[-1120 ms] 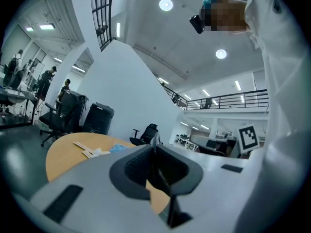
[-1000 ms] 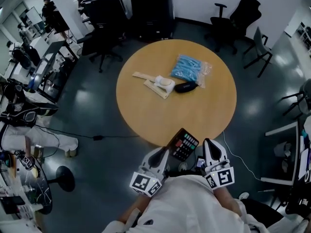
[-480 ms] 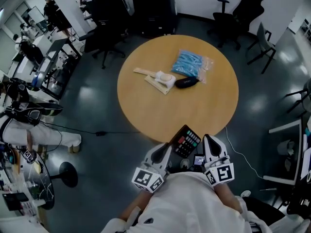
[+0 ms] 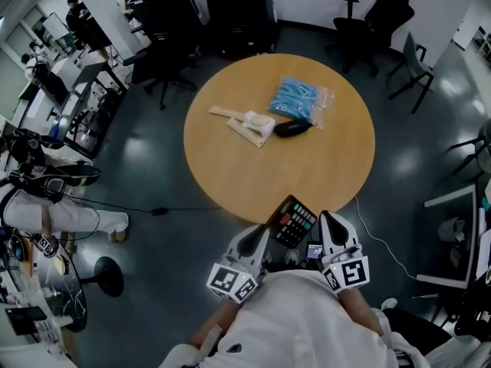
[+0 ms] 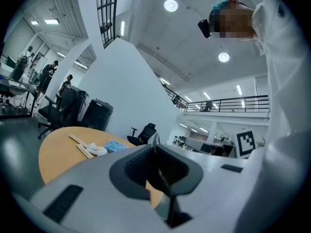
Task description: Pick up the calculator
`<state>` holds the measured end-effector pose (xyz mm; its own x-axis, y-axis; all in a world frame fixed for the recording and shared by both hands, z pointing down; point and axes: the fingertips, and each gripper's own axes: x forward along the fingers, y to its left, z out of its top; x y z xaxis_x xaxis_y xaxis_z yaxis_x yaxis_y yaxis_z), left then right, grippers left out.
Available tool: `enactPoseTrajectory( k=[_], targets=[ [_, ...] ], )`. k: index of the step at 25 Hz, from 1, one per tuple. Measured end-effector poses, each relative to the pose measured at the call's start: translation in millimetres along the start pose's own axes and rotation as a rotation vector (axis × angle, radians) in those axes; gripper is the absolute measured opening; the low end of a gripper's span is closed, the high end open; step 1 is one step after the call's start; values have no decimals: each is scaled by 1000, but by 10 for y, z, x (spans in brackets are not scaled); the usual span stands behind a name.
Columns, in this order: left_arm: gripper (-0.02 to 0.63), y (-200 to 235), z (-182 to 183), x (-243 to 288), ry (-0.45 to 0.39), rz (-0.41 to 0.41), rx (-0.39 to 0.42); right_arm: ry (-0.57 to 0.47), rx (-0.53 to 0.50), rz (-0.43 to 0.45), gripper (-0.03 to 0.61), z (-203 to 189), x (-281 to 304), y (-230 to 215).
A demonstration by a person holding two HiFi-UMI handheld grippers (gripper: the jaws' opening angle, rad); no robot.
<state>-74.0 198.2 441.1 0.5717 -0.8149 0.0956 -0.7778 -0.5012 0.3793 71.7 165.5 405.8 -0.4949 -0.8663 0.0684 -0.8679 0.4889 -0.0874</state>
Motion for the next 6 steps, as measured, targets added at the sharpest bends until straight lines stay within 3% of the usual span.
enactPoseTrajectory(
  k=[6],
  targets=[
    [40, -52, -23, -63, -4, -35, 23, -1, -1, 3, 15, -7, -49, 54]
  ],
)
